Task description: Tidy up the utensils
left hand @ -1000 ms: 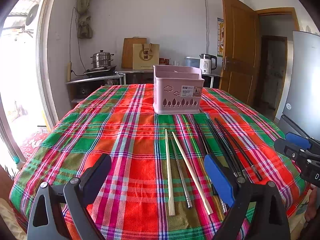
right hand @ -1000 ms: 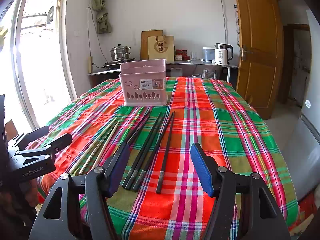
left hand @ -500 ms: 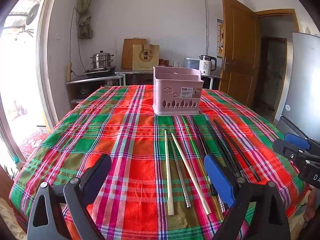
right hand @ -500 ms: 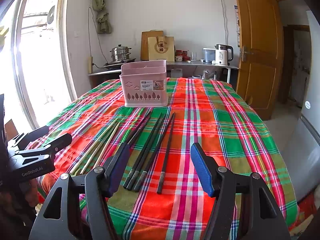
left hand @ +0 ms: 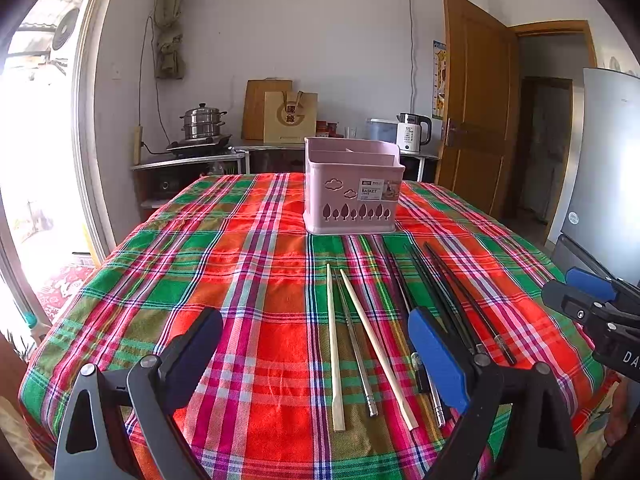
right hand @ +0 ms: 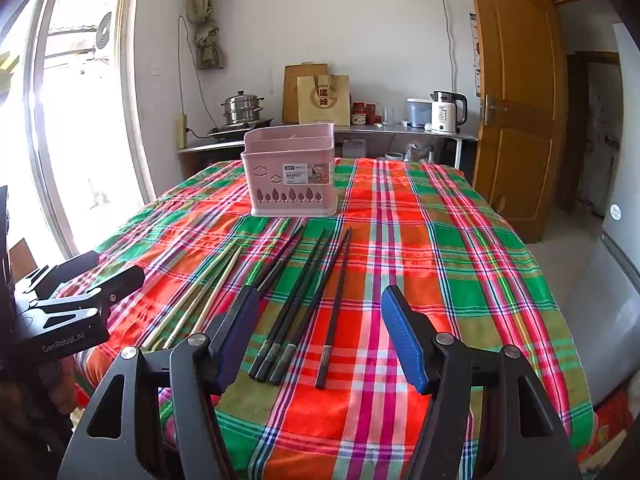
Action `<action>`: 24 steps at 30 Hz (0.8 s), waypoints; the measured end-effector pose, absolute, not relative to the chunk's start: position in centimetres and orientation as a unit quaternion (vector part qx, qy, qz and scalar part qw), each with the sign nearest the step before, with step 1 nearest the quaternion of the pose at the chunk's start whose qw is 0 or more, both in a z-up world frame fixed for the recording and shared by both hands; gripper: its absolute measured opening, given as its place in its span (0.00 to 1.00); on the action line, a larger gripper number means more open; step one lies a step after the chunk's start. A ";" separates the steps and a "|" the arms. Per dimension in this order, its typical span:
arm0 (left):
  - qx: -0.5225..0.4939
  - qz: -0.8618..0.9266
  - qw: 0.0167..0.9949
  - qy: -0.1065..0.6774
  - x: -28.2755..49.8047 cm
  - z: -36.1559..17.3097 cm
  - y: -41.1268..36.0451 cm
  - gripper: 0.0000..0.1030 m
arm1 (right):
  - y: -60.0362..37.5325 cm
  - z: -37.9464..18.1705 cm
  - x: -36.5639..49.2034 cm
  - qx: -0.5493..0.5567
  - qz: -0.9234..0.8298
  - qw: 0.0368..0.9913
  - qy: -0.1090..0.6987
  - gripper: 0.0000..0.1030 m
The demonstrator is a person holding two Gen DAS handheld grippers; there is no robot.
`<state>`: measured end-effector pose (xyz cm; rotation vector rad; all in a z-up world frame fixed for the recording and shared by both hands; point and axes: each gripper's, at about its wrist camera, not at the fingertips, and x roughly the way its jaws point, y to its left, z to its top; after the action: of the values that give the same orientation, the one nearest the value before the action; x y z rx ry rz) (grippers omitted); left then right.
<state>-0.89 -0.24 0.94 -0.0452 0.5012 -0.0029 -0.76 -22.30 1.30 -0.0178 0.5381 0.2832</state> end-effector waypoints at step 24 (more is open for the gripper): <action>-0.025 -0.005 0.968 0.249 -1.4 1.3 -0.6 0.91 | -22.1 1.3 -0.8 -0.009 0.140 0.954 0.265 0.62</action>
<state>-1.36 -0.64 1.26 -0.0507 0.5026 -0.0093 -0.81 -22.12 1.32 -0.0184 0.5375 0.2843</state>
